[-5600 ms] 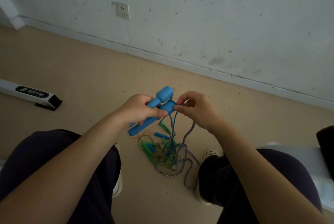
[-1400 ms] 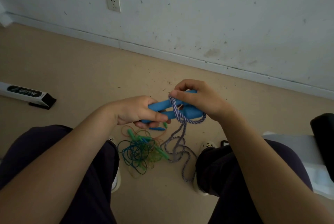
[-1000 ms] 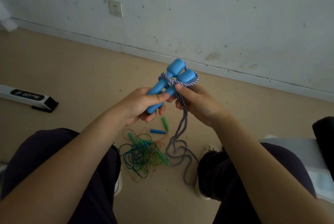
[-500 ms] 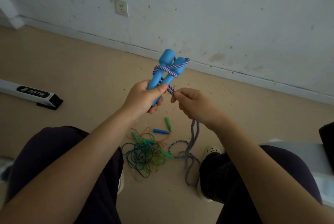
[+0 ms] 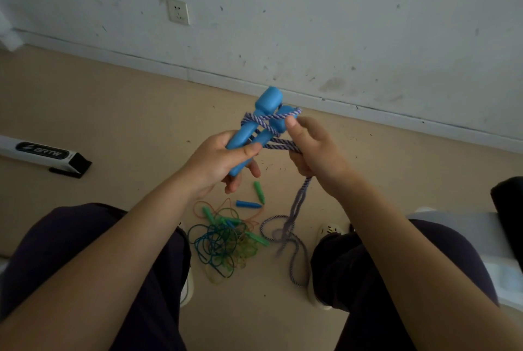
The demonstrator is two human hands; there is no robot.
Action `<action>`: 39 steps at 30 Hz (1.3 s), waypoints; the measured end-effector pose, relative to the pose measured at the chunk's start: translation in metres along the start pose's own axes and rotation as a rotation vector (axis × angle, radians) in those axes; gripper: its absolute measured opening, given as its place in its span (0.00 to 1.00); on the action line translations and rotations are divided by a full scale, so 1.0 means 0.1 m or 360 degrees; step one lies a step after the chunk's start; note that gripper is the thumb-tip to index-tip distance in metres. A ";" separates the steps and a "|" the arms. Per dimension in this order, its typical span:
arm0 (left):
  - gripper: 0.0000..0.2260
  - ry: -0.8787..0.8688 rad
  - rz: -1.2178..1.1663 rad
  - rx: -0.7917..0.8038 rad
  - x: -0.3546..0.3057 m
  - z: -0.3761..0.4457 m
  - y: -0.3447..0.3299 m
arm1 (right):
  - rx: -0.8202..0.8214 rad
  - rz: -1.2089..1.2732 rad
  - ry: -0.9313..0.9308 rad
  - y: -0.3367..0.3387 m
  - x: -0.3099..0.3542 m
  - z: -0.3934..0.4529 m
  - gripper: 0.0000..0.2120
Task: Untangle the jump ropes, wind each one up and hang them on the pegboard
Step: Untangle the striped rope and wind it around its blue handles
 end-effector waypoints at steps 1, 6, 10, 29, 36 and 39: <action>0.09 0.0008 -0.0004 0.0068 0.00 -0.01 -0.05 | -0.0044 0.0011 0.0038 0.04 0.03 -0.01 0.21; 0.17 0.0073 -0.0042 0.0246 0.00 -0.06 -0.20 | -0.0047 0.0049 0.0104 0.05 0.07 -0.03 0.14; 0.20 0.0153 0.0028 0.0329 0.04 -0.08 -0.21 | -0.0072 -0.0070 0.0163 0.06 0.13 -0.07 0.13; 0.19 0.0115 -0.0293 0.0162 0.05 0.02 -0.12 | 0.0108 -0.0478 0.0103 -0.09 0.01 0.00 0.12; 0.11 0.0085 -0.0205 -0.0187 0.10 0.08 0.13 | 0.0187 -0.0573 0.0089 -0.19 -0.06 0.01 0.13; 0.09 -0.0002 -0.0139 -0.0380 0.04 0.09 0.27 | 0.0190 -0.0690 0.0139 -0.27 0.00 -0.01 0.14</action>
Point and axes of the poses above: each hand's wrist, its own z-axis towards the middle knuckle, its own y-axis out of the back of the hand, x = y × z, the point moved 9 cm from there along z, towards the middle knuckle, and after that the axes turned 10 degrees about -y, right-handed, at the moved point
